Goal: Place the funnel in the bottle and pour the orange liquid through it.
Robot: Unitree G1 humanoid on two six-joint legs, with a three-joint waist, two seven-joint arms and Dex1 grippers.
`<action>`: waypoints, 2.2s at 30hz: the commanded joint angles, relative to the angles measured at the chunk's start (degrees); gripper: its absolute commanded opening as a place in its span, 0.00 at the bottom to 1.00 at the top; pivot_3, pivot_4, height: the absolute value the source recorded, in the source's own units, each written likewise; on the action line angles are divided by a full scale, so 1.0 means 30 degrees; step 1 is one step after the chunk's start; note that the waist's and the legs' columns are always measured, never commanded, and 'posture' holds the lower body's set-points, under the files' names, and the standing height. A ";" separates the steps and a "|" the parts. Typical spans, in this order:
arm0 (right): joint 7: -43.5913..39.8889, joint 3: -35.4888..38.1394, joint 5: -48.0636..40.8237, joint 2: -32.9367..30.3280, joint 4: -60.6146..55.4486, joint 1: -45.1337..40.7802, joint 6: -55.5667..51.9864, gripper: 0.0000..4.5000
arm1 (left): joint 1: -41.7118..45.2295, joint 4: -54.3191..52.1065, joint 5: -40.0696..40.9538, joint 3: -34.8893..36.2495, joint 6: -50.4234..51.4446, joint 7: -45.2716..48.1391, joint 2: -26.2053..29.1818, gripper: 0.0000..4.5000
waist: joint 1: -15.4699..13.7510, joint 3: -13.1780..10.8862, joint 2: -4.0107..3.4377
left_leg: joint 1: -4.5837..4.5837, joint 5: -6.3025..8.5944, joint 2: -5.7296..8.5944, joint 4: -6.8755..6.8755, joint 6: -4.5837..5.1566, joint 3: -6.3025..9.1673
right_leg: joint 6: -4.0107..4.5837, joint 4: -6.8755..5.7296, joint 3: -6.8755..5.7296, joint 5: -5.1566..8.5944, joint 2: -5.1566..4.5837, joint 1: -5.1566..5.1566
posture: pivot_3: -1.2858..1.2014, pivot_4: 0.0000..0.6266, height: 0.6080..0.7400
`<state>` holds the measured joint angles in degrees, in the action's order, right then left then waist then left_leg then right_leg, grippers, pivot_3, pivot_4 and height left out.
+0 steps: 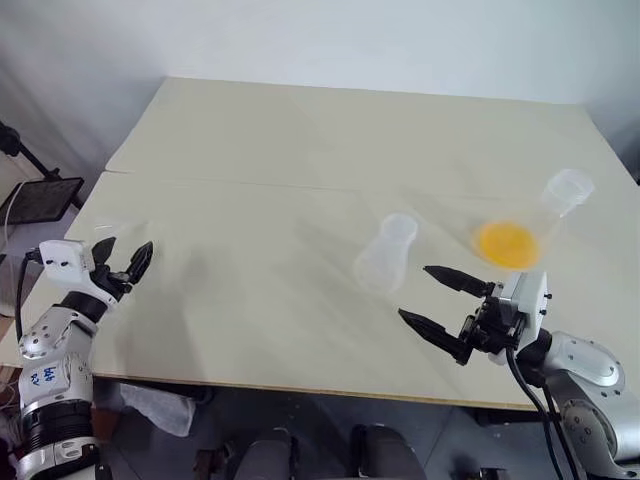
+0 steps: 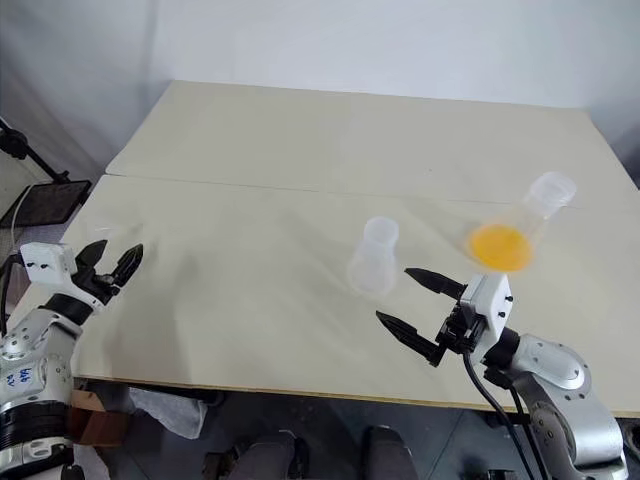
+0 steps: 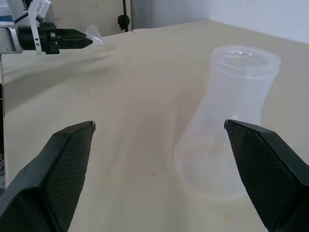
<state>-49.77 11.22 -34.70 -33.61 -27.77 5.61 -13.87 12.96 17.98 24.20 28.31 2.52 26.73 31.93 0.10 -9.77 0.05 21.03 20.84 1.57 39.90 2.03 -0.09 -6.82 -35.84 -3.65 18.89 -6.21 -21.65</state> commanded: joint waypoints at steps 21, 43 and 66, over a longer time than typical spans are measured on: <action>0.0203 0.0252 0.0224 0.0175 -0.0129 -0.0018 0.0652 1.00 | 0.5679 0.7679 -0.1405 0.0287 -0.1486 -0.1127 0.2456 0.81 | -0.0449 -0.0001 0.0001 | 0.0007 -0.0009 0.0054 0.0007 0.0007 0.0031 | 0.0000 -0.0011 -0.0078 0.0000 -0.0016 0.0007 | 0.52 0.24 1.00; 0.0202 0.0098 0.0339 0.0208 0.0025 -0.0197 0.0579 1.00 | 0.4942 0.8537 -0.1226 0.0399 -0.1917 0.0810 0.3490 1.00 | -0.0412 -0.0001 0.0001 | 0.0012 -0.0011 0.0055 0.0009 0.0010 0.0038 | -0.0001 -0.0018 -0.0122 0.0000 -0.0028 0.0007 | 0.52 0.24 1.00; 0.0479 -0.0142 0.0586 0.0461 0.0178 -0.0417 0.0651 1.00 | 1.1348 1.3365 -0.4344 -0.4039 -0.0648 0.1442 0.3015 1.00 | -0.0467 -0.0005 0.0008 | 0.0028 -0.0020 0.0083 0.0014 0.0024 0.0046 | -0.0005 -0.0039 -0.0292 -0.0001 -0.0023 0.0006 | 0.52 0.24 1.00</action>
<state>-48.53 10.23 -32.66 -32.46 -26.48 4.77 -12.74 45.17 57.15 12.92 17.40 0.55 31.20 40.47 -1.31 -9.79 0.07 21.12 20.77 1.84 39.95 2.12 0.03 -6.85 -35.96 -4.60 18.88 -6.26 -21.63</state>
